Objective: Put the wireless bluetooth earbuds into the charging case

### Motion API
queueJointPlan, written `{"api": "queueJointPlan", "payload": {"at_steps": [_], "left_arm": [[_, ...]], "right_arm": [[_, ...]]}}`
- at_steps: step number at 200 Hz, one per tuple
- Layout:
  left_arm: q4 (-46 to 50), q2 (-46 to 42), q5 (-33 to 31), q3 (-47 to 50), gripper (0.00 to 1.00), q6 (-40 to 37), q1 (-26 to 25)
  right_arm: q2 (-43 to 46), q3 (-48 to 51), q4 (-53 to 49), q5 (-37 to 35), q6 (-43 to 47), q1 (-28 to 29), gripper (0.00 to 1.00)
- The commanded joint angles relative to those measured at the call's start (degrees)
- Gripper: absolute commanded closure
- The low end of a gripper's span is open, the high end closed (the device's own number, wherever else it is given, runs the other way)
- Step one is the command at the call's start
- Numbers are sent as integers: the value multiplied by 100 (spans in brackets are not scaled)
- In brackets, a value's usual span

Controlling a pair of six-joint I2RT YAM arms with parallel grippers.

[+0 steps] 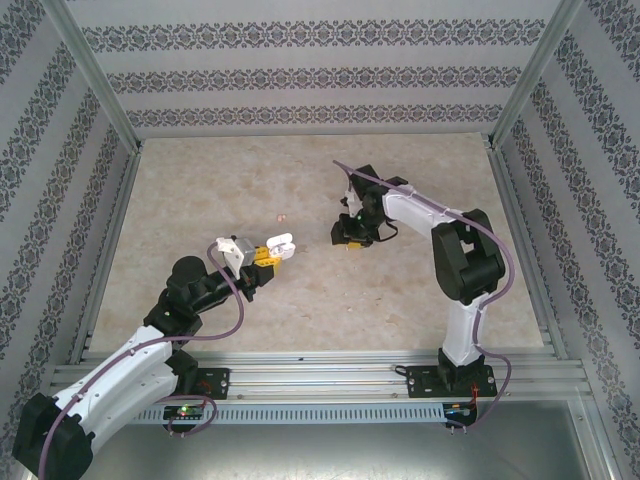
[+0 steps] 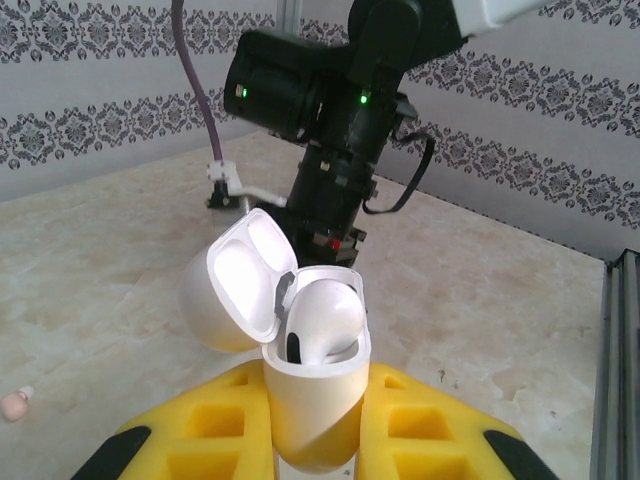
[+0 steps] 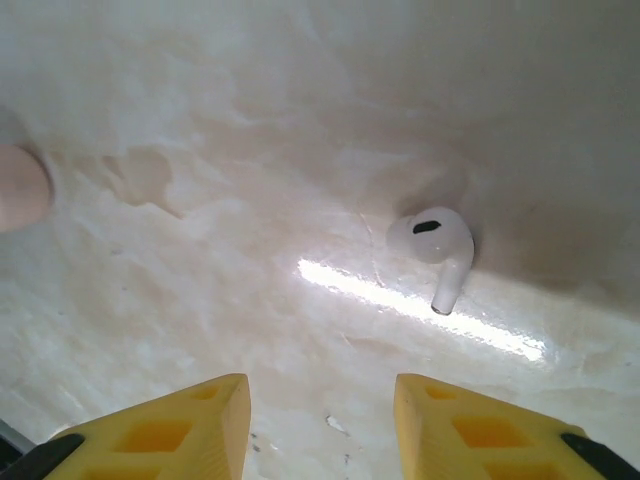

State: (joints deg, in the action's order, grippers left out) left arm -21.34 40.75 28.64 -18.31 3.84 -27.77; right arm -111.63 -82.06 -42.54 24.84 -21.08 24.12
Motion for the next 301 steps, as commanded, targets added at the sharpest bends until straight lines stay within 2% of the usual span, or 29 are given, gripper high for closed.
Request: {"api": "queueJointPlan", "payload": {"at_steps": [1,130,240,301], "left_arm": [[-54,-70,68,64,100,-56,-62],[-107,62,166,64,100,2,-60],[-33,137,184,21,100,-76,-62],[44,56,170,55,100,-92,-62]], "right_arm": [[126,-290,-293,-261,23,-46,58],[-941,-1192,-720,-1048,384,49,60],[-1401,-1372,-771,-1026,412,196,61],[-1515,-1350,-857,-1055,440,278,68]]}}
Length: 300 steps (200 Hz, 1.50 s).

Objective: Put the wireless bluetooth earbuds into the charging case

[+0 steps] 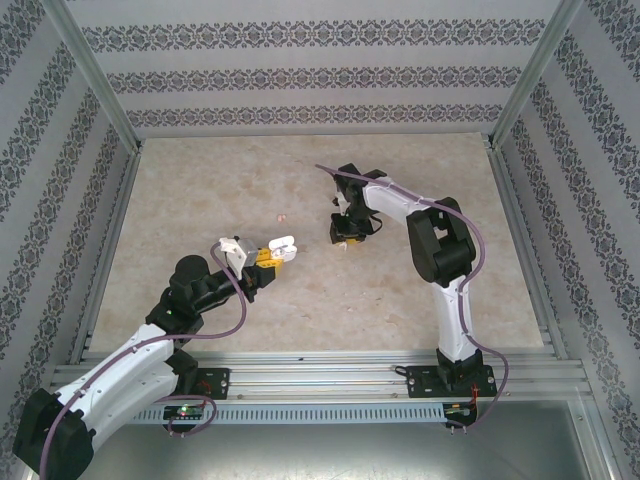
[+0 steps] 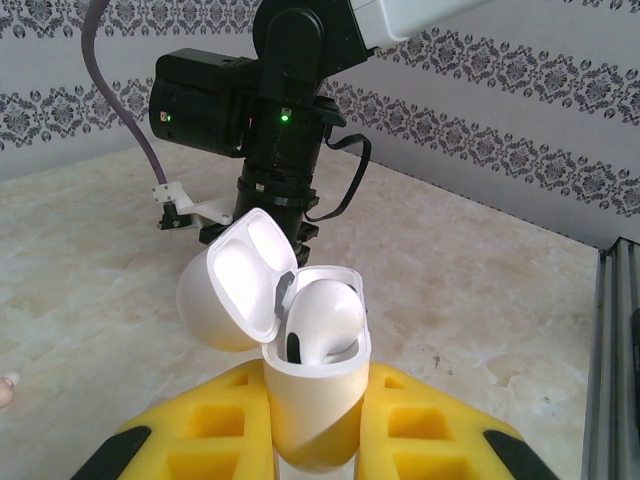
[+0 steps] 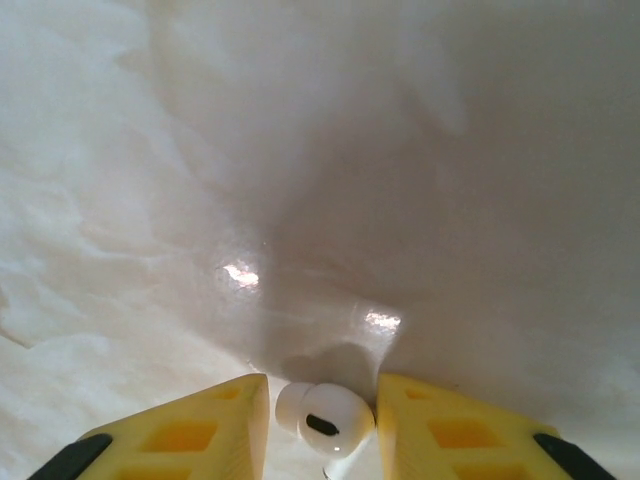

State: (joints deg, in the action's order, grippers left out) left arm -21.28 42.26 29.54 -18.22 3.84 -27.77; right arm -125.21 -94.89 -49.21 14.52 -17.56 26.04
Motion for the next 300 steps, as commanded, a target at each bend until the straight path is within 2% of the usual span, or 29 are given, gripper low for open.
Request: {"api": "queueJointPlan", "payload": {"at_steps": [1,44,181,247,300], "left_arm": [[37,-99,79,51,100,-93,-62],[49,-174,69,95,100,-76,-62],[15,4,224,20,100,192,-63],[-106,251,252,-201,100,428,-62],[-200,594,344,-480,100,599,-62]], "right_arm": [[-155,-66,-193,-22,87,85,68],[-56,10,-182,-46,69,111,73],[1245,551,9,-510,-239,551,74],[2320,373,-264,-1258,-396,1140,74],[3195,366,70,-1902,-443,1683,74]]}}
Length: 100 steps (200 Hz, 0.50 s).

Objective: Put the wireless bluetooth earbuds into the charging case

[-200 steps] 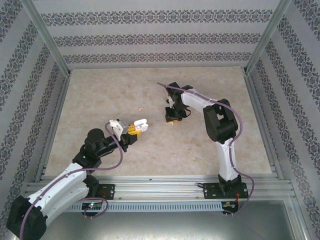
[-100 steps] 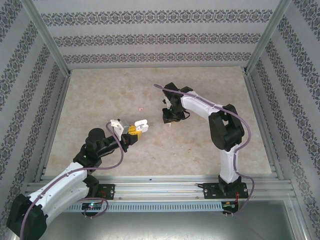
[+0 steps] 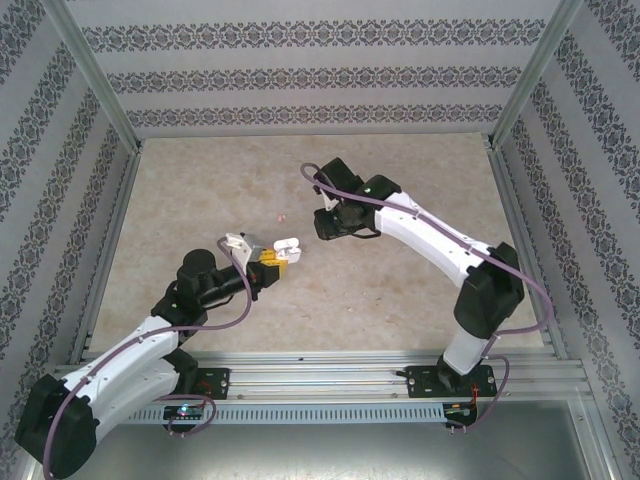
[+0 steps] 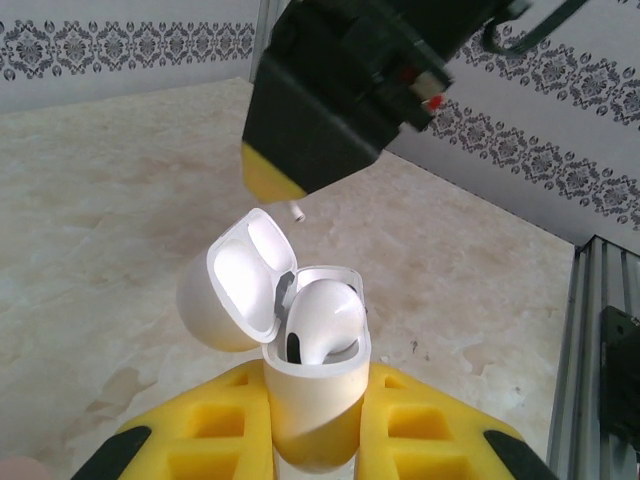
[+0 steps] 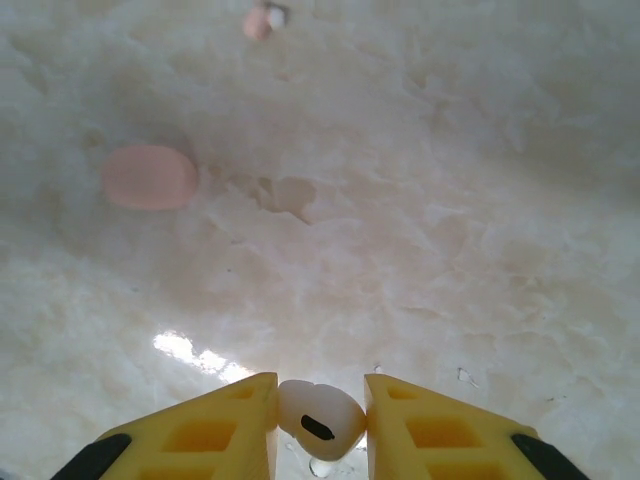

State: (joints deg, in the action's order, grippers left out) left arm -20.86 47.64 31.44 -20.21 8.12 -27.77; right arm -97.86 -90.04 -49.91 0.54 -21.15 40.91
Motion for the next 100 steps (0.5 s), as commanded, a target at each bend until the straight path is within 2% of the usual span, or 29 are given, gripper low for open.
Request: {"api": "queueJointPlan", "payload": {"at_steps": [1,53,100], "left_arm": [[-242,59,153,-286,100,171,-62],[-279,104,209,-460,100,238,-63],[-456,72,184,-472,100,369,-62]], "right_arm": [[478,-119,148,-511,-79,206,74],[1303,290,1069,-685,177,723,74],[1604,573,1514,-407,389,1014,74]]}}
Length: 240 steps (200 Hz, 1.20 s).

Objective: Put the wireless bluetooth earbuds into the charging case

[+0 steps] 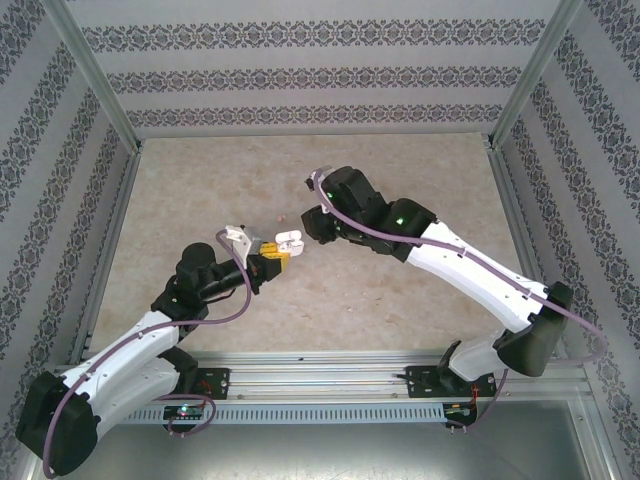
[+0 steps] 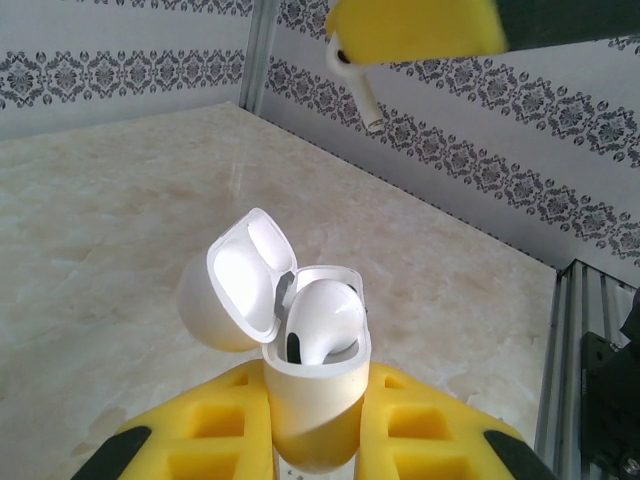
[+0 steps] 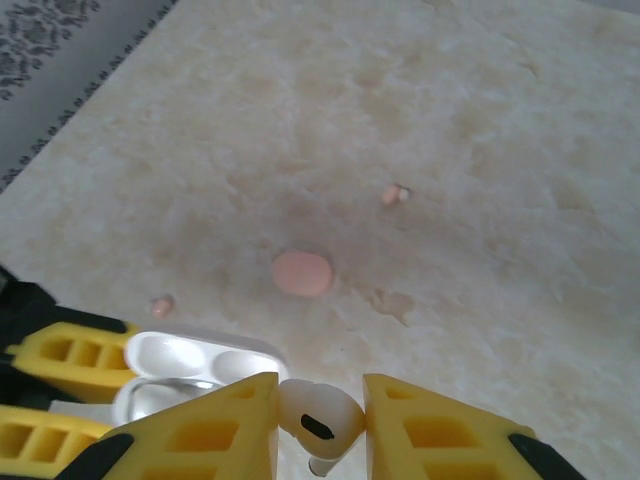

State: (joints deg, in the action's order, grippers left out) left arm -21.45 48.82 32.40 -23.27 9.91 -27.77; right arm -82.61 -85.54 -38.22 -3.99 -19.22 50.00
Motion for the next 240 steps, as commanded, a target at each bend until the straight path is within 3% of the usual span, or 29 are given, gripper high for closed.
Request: {"api": "queueJointPlan", "payload": {"at_steps": [1,63,240], "left_arm": [[-409,-42,94,-168,100,197,-62],[-562,-122,67,-124,100,378,-62],[-498,-245,-43,-264,100,353,-64]], "right_arm": [[82,128,347,46,211,114,75],[56,406,805,174,367,324,75],[-9,665,708,175,358,467,75]]}}
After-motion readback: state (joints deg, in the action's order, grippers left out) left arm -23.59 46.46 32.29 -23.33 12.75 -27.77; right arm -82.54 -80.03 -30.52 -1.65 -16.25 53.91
